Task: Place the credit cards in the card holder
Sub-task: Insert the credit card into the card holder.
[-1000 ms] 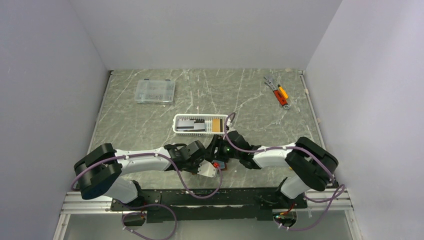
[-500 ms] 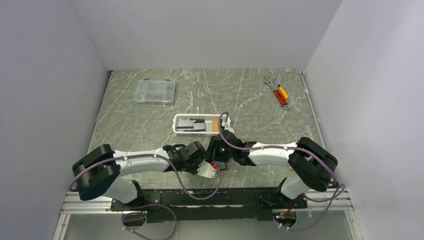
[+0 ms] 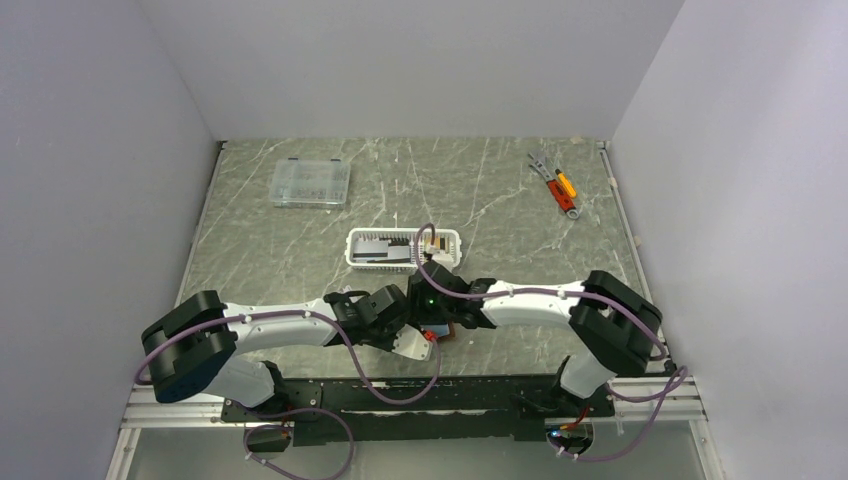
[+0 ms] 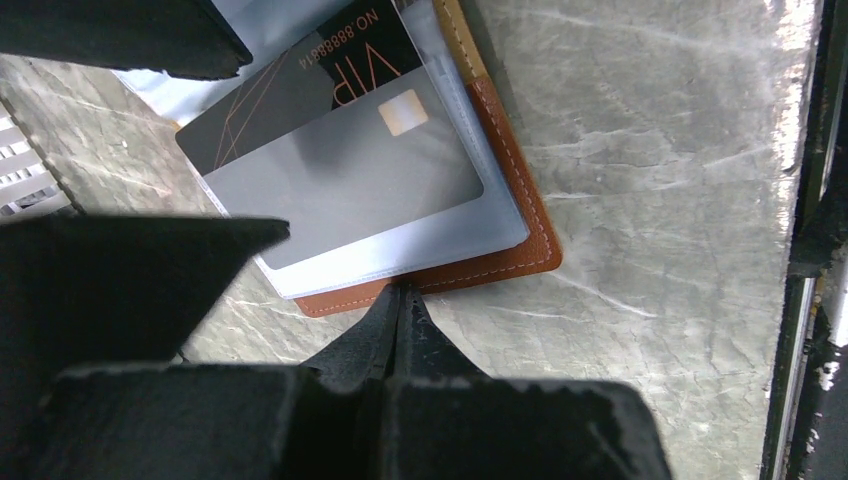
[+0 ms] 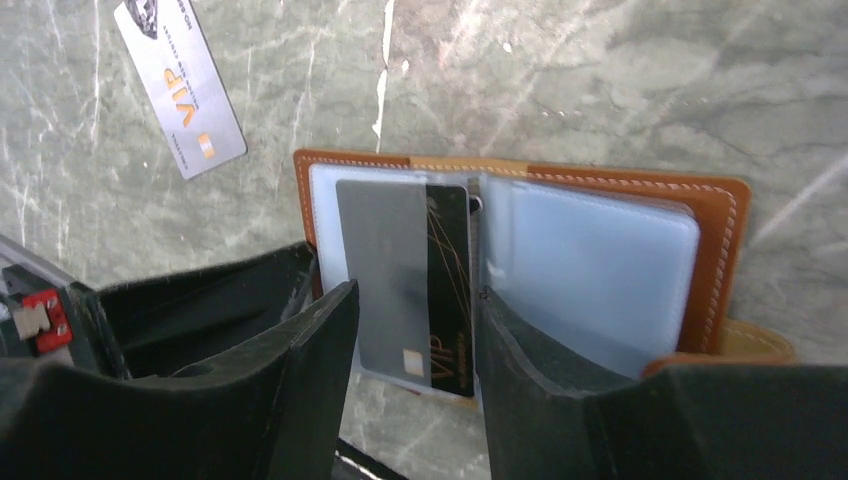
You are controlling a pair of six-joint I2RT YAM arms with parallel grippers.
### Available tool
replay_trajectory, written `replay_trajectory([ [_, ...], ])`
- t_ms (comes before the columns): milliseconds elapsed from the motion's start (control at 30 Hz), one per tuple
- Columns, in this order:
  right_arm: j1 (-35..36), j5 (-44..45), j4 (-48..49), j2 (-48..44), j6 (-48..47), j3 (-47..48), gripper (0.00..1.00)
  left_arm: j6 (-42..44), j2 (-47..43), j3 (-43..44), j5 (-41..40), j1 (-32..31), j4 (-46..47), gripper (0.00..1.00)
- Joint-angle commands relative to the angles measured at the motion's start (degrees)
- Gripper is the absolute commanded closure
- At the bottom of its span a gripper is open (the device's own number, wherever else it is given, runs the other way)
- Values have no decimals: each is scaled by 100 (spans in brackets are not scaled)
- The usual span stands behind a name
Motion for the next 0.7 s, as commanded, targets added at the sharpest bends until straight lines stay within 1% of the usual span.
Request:
replay_trajectory([
  [0, -120, -192, -27, -627, -70, -442, 60, -163, 110, -245, 400, -35, -369, 100],
  [33, -162, -230, 43, -699, -18, -567, 70, -168, 102, -249, 392, -36, -374, 100],
  [67, -188, -218, 103, -755, 47, -663, 83, -176, 100, -245, 383, -34, -372, 100],
  [100, -203, -216, 145, -792, 77, -729, 91, -187, 100, -229, 382, -36, -395, 100],
  [133, -205, -193, 138, -779, 87, -751, 97, -192, 100, -217, 391, -42, -409, 100],
  [167, -207, -183, 77, -730, 90, -723, 100, -190, 88, -223, 392, -42, -400, 100],
  [367, -204, -101, -119, -413, 78, -559, 100, -190, 77, -205, 376, -42, -414, 100],
  [467, -190, -121, -54, -346, 28, -553, 100, -172, 61, -238, 362, -42, -385, 100],
  [533, -145, -239, 160, -194, 1, -504, 100, -174, 39, -255, 335, -42, -330, 100],
  [667, 12, -219, 103, -105, -166, -246, 100, -162, -21, -268, 320, -52, -292, 100],
])
